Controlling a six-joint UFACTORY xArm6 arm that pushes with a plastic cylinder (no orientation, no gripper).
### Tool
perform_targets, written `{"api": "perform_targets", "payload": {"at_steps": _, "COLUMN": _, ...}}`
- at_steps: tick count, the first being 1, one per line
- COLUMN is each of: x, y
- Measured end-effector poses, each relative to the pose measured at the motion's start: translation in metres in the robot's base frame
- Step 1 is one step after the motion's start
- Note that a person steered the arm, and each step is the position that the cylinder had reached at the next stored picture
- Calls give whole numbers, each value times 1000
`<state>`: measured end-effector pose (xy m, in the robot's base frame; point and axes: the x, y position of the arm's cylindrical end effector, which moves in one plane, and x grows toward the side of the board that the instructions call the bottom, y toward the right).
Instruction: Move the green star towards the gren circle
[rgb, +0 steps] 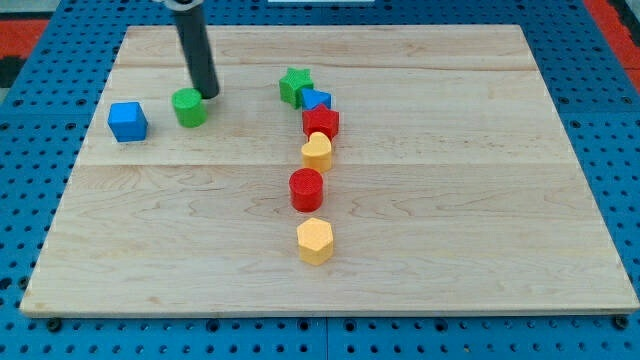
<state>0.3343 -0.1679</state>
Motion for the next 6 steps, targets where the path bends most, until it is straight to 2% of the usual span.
{"api": "perform_targets", "payload": {"at_steps": 1, "x": -14, "y": -4}}
{"api": "perform_targets", "payload": {"at_steps": 2, "x": -73, "y": 37}}
{"api": "perform_targets", "payload": {"at_steps": 4, "x": -101, "y": 183}}
{"api": "perform_targets", "payload": {"at_steps": 5, "x": -94, "y": 224}}
{"api": "perform_targets", "payload": {"at_steps": 6, "x": -65, "y": 213}}
